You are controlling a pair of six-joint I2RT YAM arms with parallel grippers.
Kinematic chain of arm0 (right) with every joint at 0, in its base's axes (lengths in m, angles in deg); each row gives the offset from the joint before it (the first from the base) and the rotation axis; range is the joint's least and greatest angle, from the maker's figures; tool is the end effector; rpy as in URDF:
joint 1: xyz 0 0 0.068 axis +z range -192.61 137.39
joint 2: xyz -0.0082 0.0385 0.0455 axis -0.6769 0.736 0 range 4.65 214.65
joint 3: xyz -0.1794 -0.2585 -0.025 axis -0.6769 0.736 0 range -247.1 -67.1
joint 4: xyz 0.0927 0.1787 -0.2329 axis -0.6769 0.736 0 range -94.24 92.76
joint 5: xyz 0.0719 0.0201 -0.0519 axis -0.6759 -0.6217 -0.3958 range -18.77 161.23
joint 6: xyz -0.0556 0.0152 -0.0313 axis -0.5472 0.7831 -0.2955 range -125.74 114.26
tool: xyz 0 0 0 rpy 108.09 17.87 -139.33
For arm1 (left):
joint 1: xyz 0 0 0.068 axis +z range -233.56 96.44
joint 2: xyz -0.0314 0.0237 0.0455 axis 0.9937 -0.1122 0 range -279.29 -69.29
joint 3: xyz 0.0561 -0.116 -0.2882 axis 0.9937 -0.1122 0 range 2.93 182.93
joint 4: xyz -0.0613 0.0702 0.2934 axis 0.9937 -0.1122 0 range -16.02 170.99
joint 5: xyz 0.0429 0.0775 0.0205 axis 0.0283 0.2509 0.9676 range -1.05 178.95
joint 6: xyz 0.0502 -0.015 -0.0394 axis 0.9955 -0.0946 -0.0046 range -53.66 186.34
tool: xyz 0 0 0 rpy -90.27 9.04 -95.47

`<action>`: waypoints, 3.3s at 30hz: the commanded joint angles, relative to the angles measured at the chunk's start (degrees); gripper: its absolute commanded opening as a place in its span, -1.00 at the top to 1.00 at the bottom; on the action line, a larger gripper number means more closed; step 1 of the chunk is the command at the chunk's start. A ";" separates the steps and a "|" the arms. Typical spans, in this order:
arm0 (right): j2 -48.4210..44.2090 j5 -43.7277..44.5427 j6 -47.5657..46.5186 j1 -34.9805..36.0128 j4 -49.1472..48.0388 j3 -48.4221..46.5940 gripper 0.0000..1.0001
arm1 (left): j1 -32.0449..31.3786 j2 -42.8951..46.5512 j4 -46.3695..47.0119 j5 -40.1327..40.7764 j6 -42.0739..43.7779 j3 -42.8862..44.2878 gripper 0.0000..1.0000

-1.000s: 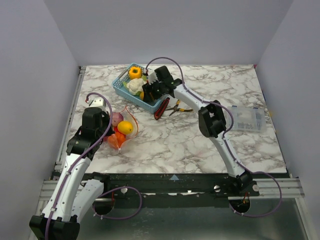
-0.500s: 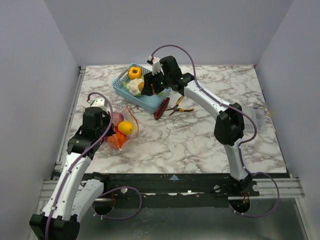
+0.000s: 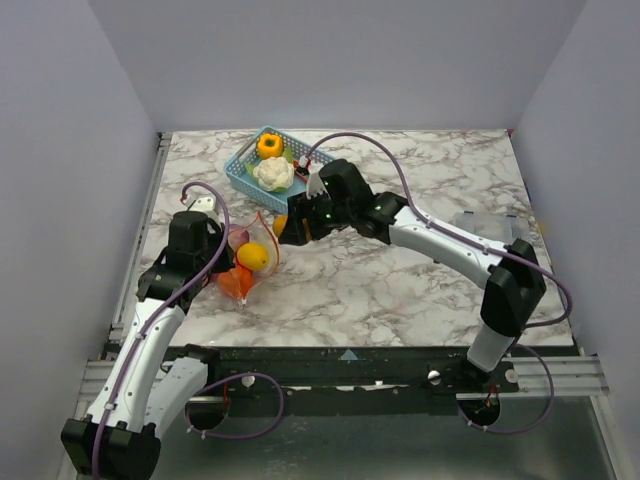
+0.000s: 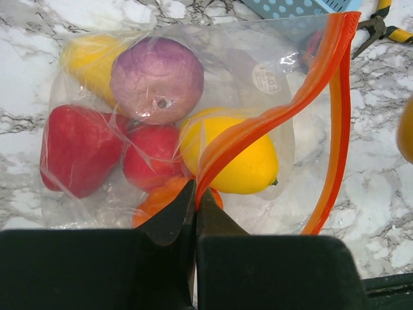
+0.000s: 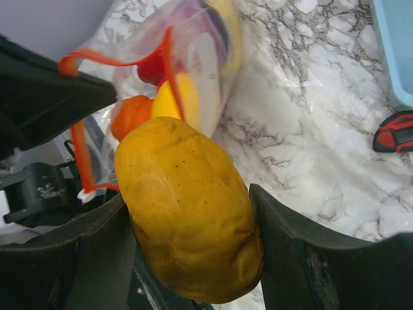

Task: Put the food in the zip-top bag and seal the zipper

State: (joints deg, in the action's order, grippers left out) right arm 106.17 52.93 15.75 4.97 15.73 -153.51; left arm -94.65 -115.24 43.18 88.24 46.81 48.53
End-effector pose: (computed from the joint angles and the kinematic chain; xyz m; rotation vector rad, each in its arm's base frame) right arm 0.3130 0.3664 0.3260 -0.7162 2.2269 0.9961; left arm 0.1951 -0.0389 0.3157 -0.1590 2.2485 -0.3028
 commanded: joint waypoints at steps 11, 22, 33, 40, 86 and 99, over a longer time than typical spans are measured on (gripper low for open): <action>-1.00 7.67 9.83 11.31 -7.35 -0.65 0.40 | 0.81 3.55 1.68 -3.84 0.63 -0.07 1.00; 8.71 15.55 12.88 12.70 -2.61 -10.10 -0.05 | 0.81 6.65 2.63 -4.55 0.37 -0.59 1.00; 14.85 14.76 11.67 12.88 -0.19 -15.73 -0.60 | 0.83 7.64 2.57 -4.26 0.11 -0.78 1.00; 13.76 15.10 10.61 13.06 -0.19 -15.29 -0.78 | 0.90 7.12 2.38 -4.09 0.08 -0.59 1.00; -14.27 32.03 6.12 21.62 -25.42 22.33 -0.52 | 0.98 7.91 8.45 -20.02 -46.08 -2.10 1.00; -10.92 32.26 -15.56 21.58 -26.52 15.73 0.99 | 0.98 13.29 5.99 -17.29 -44.87 -3.21 0.91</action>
State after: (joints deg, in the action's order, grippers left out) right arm 95.76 86.39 12.48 26.34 -8.51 -136.24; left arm -93.73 -105.52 49.15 70.58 0.43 45.41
